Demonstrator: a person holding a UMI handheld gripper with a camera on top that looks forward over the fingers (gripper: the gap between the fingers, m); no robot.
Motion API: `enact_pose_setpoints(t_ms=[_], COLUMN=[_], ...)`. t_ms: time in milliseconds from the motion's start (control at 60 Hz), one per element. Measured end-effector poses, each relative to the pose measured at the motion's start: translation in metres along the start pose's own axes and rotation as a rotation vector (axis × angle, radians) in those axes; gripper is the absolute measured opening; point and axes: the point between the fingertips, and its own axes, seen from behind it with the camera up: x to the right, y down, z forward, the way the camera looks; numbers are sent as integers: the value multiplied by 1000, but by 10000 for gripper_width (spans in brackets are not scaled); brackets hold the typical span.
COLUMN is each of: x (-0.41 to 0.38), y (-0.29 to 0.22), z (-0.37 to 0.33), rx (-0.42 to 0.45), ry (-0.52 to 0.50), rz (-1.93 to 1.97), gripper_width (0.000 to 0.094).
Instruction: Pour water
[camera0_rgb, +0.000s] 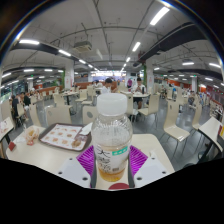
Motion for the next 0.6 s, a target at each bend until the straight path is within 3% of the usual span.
enact_pose_setpoints(t_ms=[183, 350, 433, 600], x=[18, 30, 32, 31], y=[85, 129, 127, 132], z=[22, 26, 17, 13], rx=[-103, -154, -125, -156], ry=[1, -18, -25, -22], rz=[-18, 6, -10, -1], gripper_width=[422, 442, 434, 605])
